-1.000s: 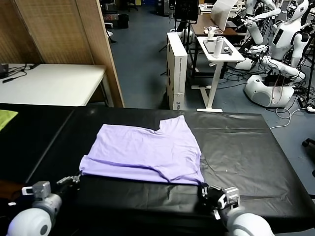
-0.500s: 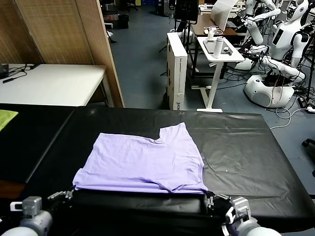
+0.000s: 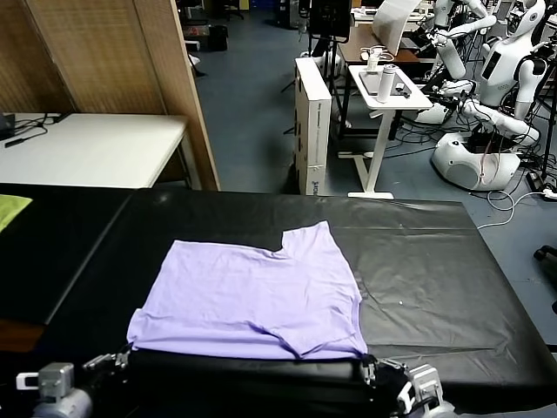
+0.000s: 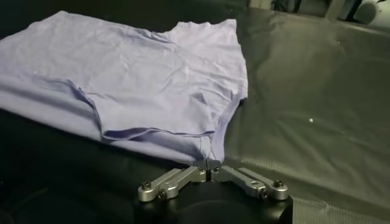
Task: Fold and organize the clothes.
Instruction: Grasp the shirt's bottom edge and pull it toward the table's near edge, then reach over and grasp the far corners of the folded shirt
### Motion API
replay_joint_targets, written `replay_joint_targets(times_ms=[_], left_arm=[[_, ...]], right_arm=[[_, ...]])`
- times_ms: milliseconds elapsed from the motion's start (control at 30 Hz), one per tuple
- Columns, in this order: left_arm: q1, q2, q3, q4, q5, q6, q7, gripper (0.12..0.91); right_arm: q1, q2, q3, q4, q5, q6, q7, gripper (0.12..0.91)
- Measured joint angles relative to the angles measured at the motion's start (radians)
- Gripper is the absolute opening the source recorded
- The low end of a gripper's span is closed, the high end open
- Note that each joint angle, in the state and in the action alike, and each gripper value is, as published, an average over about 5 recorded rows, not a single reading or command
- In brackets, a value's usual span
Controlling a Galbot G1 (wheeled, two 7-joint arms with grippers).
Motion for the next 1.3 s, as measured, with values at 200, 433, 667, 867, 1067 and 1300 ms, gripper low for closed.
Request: replay_joint_targets(times_ms=[200,433,667,867,1067,1300], left_arm=[[-0.020,-0.014,-0.005,-0.019,-0.018,0.019,-0.020,0.876],[-0.106,0.020,-0.001,0.008,-0.013,0.032,0.069,0.907],[-0.297,0.069,0.032,0.087,-0.135,0.105,0.030,0.907],[-0.485,0.113,0.080,0.215,-0.195,0.111,0.046,0.907],[-0.670,0.157,0.169,0.369,-0.134,0.100,0.105,0.907],[-0.873,0.158,0.310,0.534,-0.090,0.099,0.119,0.907]], right_arm=[[0.050,0.009,0.033,0.005,0.064,0.000,-0.018,0.900],[0.283,0.014,-0.015,-0.094,0.128,0.000,-0.028,0.907],[0.567,0.050,-0.111,-0.291,0.176,0.000,-0.029,0.907],[0.764,0.089,-0.173,-0.456,0.186,0.000,-0.032,0.907],[0.885,0.146,-0.216,-0.605,0.171,0.000,-0.033,0.907],[0.956,0.204,-0.242,-0.730,0.145,0.000,-0.045,0.907]])
